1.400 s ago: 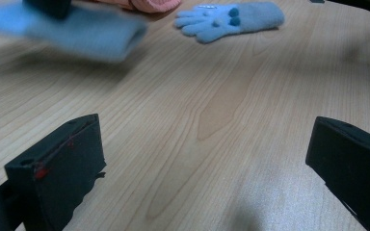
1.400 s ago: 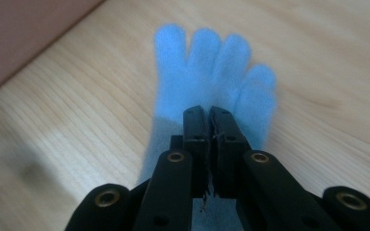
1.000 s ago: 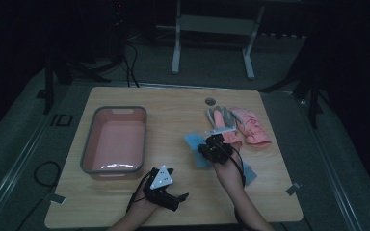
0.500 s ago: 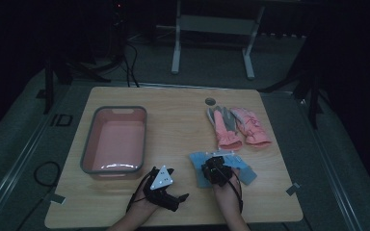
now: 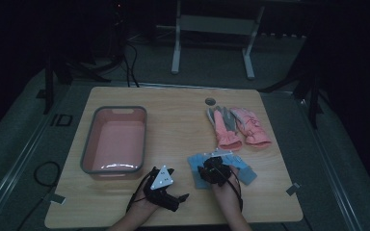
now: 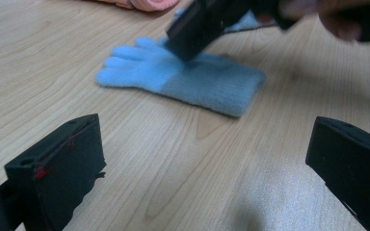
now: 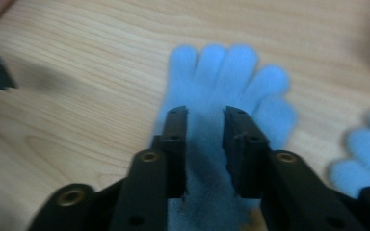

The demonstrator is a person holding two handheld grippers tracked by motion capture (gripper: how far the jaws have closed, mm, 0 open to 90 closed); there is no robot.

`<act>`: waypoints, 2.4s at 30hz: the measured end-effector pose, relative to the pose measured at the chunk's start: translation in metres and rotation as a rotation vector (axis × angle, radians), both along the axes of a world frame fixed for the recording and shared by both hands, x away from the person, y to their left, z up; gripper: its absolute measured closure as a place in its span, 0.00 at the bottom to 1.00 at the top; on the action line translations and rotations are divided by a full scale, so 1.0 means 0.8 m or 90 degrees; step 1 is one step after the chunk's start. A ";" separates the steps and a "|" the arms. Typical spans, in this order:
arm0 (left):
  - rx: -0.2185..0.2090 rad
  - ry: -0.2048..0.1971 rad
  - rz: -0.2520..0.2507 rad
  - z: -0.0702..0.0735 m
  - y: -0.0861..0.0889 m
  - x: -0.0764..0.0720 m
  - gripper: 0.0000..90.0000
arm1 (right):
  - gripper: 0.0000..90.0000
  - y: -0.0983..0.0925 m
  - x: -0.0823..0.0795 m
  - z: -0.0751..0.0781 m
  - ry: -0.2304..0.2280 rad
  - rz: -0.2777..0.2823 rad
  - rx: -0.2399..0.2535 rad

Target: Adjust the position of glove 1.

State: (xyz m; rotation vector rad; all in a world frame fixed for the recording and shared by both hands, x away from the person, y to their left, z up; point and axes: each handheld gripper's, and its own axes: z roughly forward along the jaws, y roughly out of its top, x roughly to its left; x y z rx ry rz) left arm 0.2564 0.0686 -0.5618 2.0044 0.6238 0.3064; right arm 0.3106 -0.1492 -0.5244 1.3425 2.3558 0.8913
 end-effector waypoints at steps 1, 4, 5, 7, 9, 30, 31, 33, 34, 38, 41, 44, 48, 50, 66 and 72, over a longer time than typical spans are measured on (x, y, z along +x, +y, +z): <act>0.001 0.000 -0.001 0.000 0.000 0.000 0.00 | 0.76 -0.004 0.002 0.004 -0.010 0.015 -0.004; 0.005 0.002 -0.003 0.000 0.000 0.000 0.00 | 0.75 -0.019 0.010 0.014 -0.034 0.056 -0.023; 0.005 0.001 -0.004 0.000 0.000 0.000 0.00 | 0.75 -0.019 0.010 0.014 -0.034 0.056 -0.023; 0.005 0.002 -0.004 0.000 0.000 0.000 0.00 | 0.74 -0.032 0.014 0.020 -0.041 0.075 -0.030; 0.006 0.004 -0.005 0.000 -0.001 0.001 0.00 | 0.74 -0.045 0.018 0.023 -0.044 0.088 -0.027; 0.007 0.006 -0.006 0.000 -0.002 0.001 0.00 | 0.68 -0.169 0.037 0.024 -0.016 0.216 -0.040; 0.008 0.006 -0.006 0.000 -0.002 0.001 0.00 | 0.68 -0.171 0.037 0.020 -0.016 0.216 -0.038; 0.009 0.005 -0.005 0.000 -0.002 0.001 0.00 | 0.68 -0.174 0.038 0.013 -0.008 0.215 -0.034; 0.009 0.006 -0.006 0.000 -0.002 0.001 0.00 | 0.68 -0.176 0.039 0.008 -0.005 0.212 -0.036; 0.009 0.007 -0.006 0.000 -0.002 0.001 0.00 | 0.68 -0.179 0.045 -0.006 0.016 0.200 -0.059; 0.009 0.006 -0.006 0.000 -0.002 0.001 0.00 | 0.68 -0.181 0.047 -0.013 0.026 0.192 -0.050; 0.009 0.007 -0.005 0.000 -0.002 0.001 0.00 | 0.84 -0.180 0.046 -0.013 0.030 0.183 -0.052; 0.008 0.008 -0.004 0.000 -0.002 0.001 0.00 | 0.94 -0.170 0.040 -0.011 0.028 0.157 -0.066; 0.007 0.008 -0.003 0.000 -0.002 0.001 0.00 | 0.95 -0.167 0.035 -0.008 0.030 0.126 -0.065; 0.006 0.006 0.000 0.000 -0.001 0.001 0.00 | 0.96 -0.168 -0.015 0.051 -0.018 -0.178 -0.005; 0.010 0.004 -0.002 0.000 -0.001 0.001 0.00 | 0.96 -0.163 -0.029 0.036 -0.025 -0.246 0.022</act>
